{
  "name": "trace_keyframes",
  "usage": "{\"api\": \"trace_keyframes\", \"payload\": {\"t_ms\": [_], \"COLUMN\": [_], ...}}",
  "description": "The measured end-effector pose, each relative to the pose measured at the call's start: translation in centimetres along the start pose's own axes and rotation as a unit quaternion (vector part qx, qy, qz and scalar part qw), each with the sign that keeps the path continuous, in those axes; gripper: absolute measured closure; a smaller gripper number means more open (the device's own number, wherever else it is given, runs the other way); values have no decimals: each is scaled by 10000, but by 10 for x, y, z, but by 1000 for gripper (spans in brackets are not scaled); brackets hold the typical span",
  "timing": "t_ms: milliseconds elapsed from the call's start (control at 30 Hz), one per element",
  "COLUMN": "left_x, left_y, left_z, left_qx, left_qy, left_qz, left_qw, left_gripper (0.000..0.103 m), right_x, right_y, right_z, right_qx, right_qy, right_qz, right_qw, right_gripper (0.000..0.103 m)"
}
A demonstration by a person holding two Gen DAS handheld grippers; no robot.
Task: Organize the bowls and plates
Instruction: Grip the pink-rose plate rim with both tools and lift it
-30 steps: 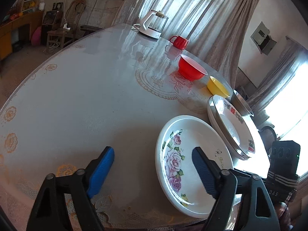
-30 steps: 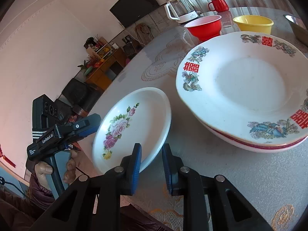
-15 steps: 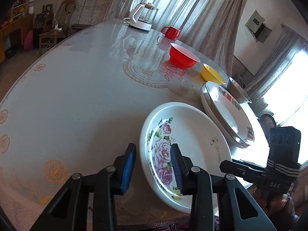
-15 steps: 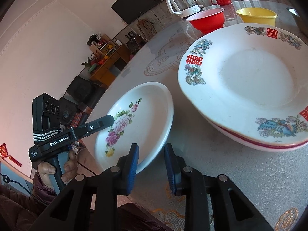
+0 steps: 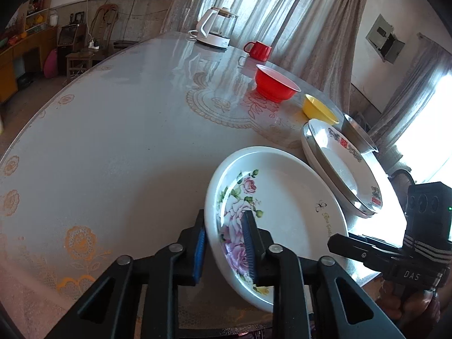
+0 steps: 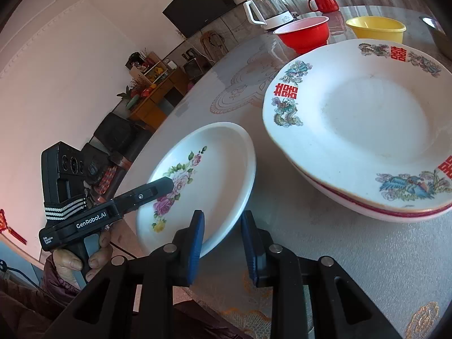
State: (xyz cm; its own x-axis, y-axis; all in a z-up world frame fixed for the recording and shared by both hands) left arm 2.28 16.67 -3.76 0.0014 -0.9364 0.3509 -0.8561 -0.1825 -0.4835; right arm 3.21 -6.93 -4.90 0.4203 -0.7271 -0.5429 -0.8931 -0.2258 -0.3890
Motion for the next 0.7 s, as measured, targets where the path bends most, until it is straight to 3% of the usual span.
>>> {"api": "trace_keyframes", "payload": {"t_ms": [267, 500, 700], "left_x": [1, 2, 7], "left_y": [5, -3, -14], "left_z": [-10, -18, -28], "left_qx": [255, 436, 590], "left_qy": [-43, -105, 86], "left_qz": [75, 83, 73], "left_qw": [9996, 9990, 9982], "left_gripper": [90, 91, 90], "right_x": [-13, -16, -18], "right_y": [-1, -4, -8], "right_z": [1, -5, -21], "right_qx": [65, 151, 454], "right_qy": [532, 523, 284], "right_qz": [-324, -325, -290], "right_qw": [9980, 9980, 9981], "right_gripper": [78, 83, 83]}}
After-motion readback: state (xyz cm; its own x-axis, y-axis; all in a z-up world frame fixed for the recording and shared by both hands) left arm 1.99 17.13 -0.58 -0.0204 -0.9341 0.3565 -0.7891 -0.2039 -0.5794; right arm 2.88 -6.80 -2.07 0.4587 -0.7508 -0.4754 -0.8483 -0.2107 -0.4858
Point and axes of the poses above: each gripper's, at about its wrist camera, not at the fingertips, and z roughly the way its jaws point, x to its right, y to its underside, the point moved 1 cm from there along z, roughly the way its jaws point, and after that the axes turned 9 degrees about -x, right-handed, at the moved point
